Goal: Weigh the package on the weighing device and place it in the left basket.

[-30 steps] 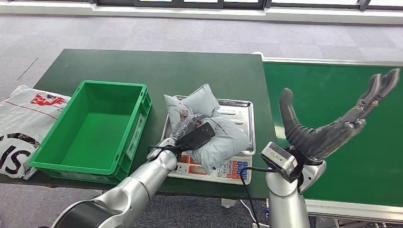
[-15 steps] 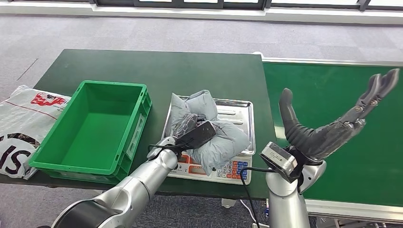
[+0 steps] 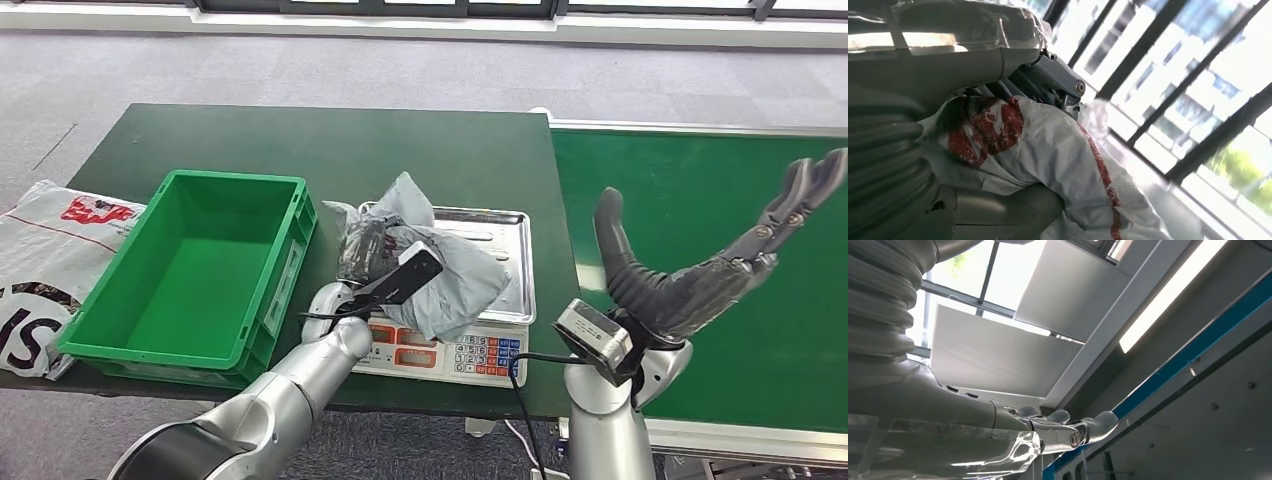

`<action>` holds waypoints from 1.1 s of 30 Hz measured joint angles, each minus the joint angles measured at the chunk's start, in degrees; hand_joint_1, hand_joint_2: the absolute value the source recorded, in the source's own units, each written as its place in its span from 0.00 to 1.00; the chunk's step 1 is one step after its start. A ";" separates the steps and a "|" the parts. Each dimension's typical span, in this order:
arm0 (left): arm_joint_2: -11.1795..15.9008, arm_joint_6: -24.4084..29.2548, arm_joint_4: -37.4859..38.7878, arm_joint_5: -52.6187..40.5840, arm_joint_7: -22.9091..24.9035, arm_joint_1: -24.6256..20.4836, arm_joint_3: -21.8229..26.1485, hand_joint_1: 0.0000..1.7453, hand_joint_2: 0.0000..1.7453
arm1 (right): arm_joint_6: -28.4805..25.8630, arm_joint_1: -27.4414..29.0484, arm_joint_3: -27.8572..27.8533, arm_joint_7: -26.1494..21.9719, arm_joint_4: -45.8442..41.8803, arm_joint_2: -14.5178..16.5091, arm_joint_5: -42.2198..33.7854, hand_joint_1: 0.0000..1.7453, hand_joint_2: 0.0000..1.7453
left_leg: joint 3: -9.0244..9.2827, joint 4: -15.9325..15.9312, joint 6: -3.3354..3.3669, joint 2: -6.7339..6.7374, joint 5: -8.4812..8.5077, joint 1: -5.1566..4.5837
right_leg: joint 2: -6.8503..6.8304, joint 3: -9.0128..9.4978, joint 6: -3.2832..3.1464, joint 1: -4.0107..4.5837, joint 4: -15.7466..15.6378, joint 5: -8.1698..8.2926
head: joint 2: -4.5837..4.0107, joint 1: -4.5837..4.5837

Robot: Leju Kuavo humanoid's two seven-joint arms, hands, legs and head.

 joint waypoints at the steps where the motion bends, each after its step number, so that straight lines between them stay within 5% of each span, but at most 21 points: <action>1: 0.35 1.29 -1.77 -0.03 -1.73 0.50 1.19 1.00 1.00 | 0.00 0.07 -0.22 0.01 -0.13 -0.01 -0.07 0.00 1.00 | 0.00 0.00 -0.01 0.00 0.00 0.00 | 0.00 -0.01 0.00 0.01 0.00 0.00 | 0.00 0.00; 10: 0.99 2.39 -16.69 -0.63 -11.10 6.92 15.62 1.00 1.00 | 0.00 0.96 -1.46 0.01 -0.86 -0.19 -0.29 0.00 1.00 | -0.11 -0.02 -0.08 -0.02 -0.03 0.04 | 0.03 -0.11 -0.07 0.04 0.01 -0.08 | 0.00 0.00; 22: 1.15 2.39 -22.73 2.97 -12.39 10.43 20.23 1.00 1.00 | 0.00 1.07 -2.02 0.02 -0.88 -0.19 -0.90 0.00 1.00 | -0.16 -0.02 -0.08 -0.01 -0.05 0.04 | 0.02 -0.15 -0.07 0.04 0.00 -0.08 | 0.00 0.00; 33: 1.11 2.39 -38.62 1.18 -12.68 18.11 26.22 1.00 1.00 | 0.00 1.11 -2.33 0.02 -0.84 -0.21 -1.38 0.00 1.00 | -0.19 -0.02 -0.15 0.02 -0.10 0.04 | 0.07 -0.19 -0.18 0.15 0.01 -0.15 | 0.00 0.00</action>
